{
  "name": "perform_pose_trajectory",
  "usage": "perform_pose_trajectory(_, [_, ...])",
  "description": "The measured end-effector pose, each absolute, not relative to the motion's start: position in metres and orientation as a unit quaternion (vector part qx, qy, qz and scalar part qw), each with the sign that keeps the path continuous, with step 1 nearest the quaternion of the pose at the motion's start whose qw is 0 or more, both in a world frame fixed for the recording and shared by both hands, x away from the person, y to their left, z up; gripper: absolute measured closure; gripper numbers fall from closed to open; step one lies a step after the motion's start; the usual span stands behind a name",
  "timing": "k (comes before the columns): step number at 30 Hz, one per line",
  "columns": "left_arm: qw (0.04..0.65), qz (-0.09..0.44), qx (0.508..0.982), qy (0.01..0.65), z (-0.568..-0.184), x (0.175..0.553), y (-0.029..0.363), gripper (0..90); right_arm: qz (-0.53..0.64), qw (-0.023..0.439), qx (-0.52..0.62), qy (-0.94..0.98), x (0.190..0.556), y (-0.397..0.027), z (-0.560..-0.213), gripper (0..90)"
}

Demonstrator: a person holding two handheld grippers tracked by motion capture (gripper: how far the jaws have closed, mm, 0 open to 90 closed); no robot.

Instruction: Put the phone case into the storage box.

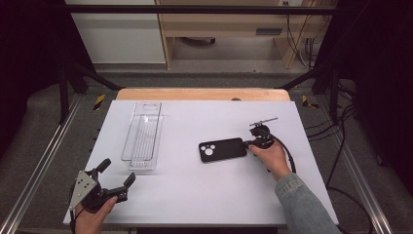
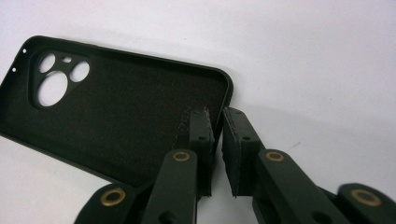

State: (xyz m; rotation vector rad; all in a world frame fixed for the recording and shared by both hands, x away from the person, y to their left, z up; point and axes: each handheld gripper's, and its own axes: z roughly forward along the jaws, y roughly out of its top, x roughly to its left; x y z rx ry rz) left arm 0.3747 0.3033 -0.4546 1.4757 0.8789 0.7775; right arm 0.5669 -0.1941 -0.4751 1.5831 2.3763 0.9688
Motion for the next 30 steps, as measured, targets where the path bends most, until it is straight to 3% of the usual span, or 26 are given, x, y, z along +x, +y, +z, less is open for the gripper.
perform_pose_trajectory(5, [0.587,0.333,0.633,0.379,-0.455,0.375,0.303,0.4,0.326,0.065,0.533,0.778,0.565,-0.194,-0.476,87.5])
perform_pose_trajectory(16, [0.587,0.333,0.633,0.38,-0.455,0.375,0.304,0.4,0.344,0.086,0.542,0.762,0.558,-0.193,-0.474,89.0])
perform_pose_trajectory(30, [0.566,0.344,0.647,0.379,-0.457,0.377,0.297,0.5,0.44,0.179,0.532,0.701,0.517,-0.198,-0.456,89.2])
